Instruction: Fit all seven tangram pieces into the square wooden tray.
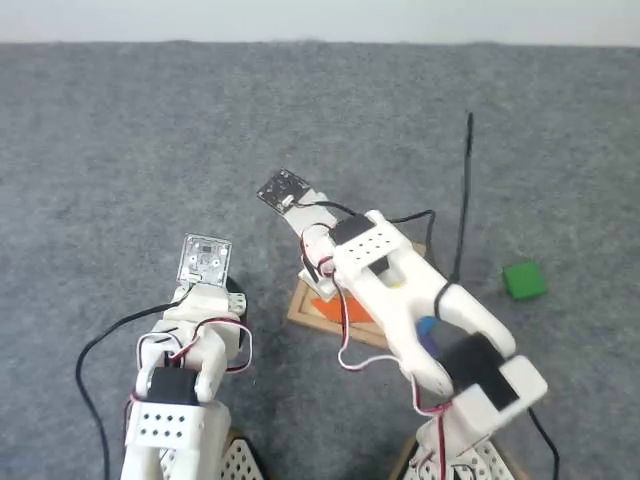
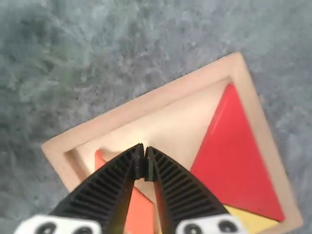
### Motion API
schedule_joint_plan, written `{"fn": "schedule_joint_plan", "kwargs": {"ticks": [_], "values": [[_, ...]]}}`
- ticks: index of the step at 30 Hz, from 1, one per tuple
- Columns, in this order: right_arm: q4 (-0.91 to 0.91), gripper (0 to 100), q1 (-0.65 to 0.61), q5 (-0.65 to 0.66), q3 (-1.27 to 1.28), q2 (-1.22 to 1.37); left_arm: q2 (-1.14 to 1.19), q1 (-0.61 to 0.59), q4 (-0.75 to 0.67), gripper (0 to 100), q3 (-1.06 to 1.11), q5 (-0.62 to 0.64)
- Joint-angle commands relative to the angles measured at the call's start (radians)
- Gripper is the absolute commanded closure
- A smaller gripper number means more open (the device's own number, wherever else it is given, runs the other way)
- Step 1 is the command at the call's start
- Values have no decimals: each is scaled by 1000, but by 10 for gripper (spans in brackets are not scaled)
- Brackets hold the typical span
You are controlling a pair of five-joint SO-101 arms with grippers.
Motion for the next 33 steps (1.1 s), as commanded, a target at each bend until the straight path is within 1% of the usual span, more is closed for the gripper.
{"fn": "schedule_joint_plan", "kwargs": {"ticks": [1,7,13,26,30,33], "values": [[-19,992,2,-2,-80,31,-12,-5,2,986,-8,5],[24,992,12,0,-51,45,-12,-5,2,986,-8,5],[22,992,24,0,-12,36,-12,-5,2,986,-8,5],[41,992,16,-8,-198,15,-12,-5,2,986,-8,5],[74,992,22,-5,-164,-61,-12,-5,2,986,-8,5],[73,992,2,-3,-74,-131,-12,-5,2,986,-8,5]]}}
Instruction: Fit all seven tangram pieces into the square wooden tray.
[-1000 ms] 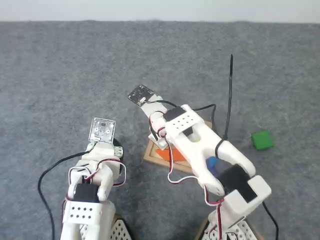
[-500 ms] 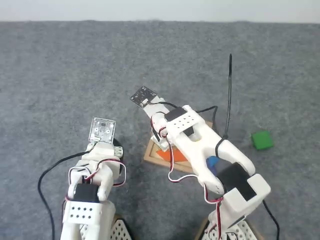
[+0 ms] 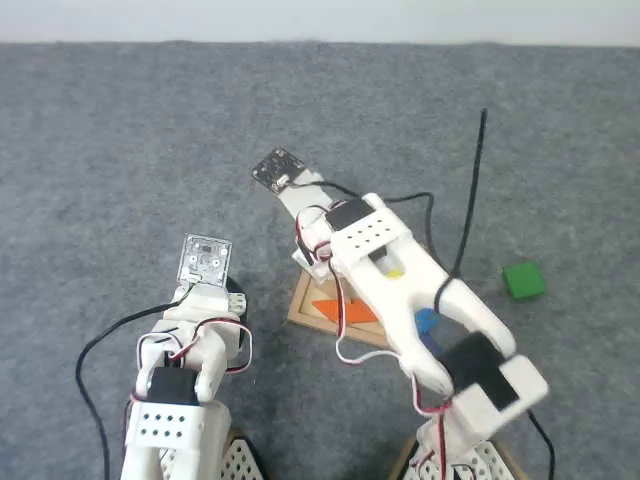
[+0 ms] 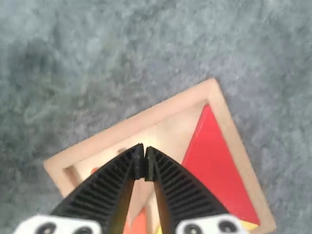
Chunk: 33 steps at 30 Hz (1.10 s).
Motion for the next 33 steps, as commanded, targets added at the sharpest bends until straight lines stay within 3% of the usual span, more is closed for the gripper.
{"fn": "schedule_joint_plan", "kwargs": {"ticks": [1,9,19,26,33], "values": [[10,992,-16,-3,95,-156,-12,-5,2,986,-8,5],[-74,992,-30,-2,298,-202,-12,-5,2,986,-8,5],[-76,992,15,0,301,-209,-12,-5,2,986,-8,5],[-133,992,-22,-2,221,-266,-12,-5,2,986,-8,5],[-176,992,-73,-2,155,-104,-12,-5,2,986,-8,5]]}}
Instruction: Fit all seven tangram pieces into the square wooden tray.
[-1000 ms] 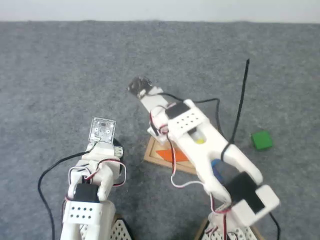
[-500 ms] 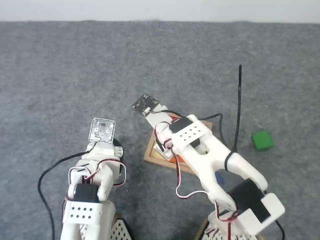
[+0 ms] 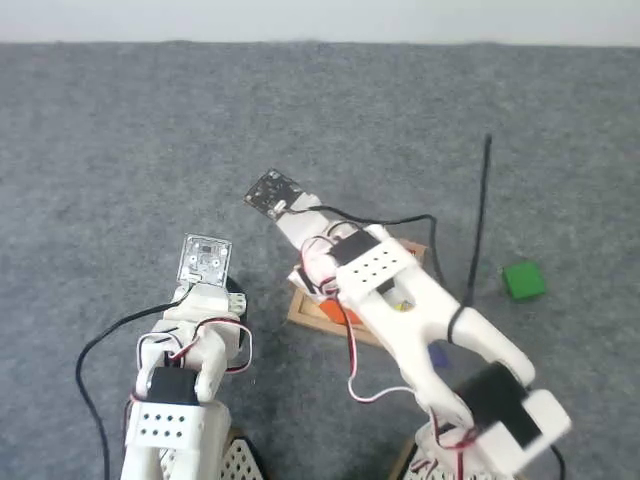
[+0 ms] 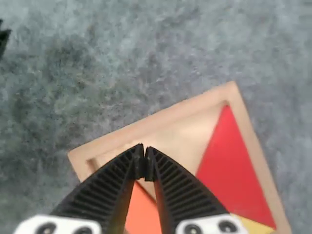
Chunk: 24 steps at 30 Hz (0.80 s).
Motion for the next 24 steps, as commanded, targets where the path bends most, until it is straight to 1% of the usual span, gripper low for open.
{"fn": "schedule_joint_plan", "kwargs": {"ticks": [1,8,17,24], "values": [[-19,992,-10,-2,-100,90,-12,-5,2,986,-8,5],[-1,992,-2,0,-107,165,-12,-5,2,986,-8,5],[4,992,58,37,-34,159,-12,-5,2,986,-8,5],[5,992,62,37,-28,157,-12,-5,2,986,-8,5]]}}
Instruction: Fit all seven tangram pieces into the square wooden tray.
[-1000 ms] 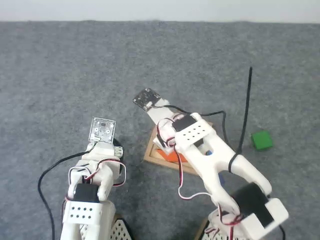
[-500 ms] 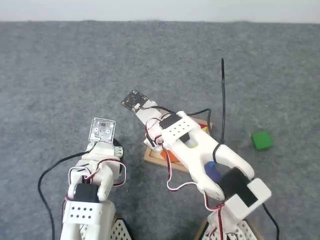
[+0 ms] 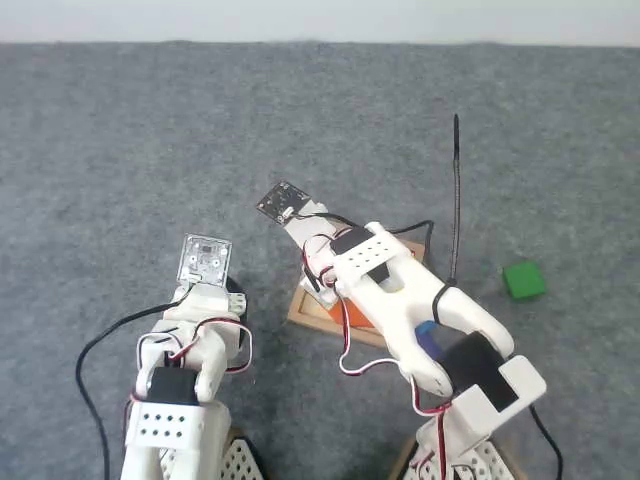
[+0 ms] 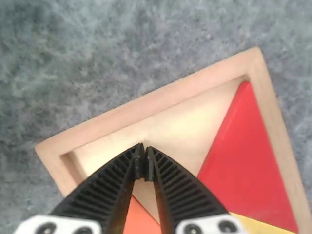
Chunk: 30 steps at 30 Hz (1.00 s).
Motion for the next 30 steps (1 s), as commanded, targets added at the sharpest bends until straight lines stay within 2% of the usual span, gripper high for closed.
{"fn": "schedule_joint_plan", "kwargs": {"ticks": [1,16,26,30], "values": [[7,992,18,15,-2,-18,-12,-5,2,986,-8,5],[42,992,82,15,-2,-19,-12,-5,2,986,-8,5],[39,992,-1,11,0,-183,-12,-5,2,986,-8,5],[39,992,-74,11,15,-222,-12,-5,2,986,-8,5]]}}
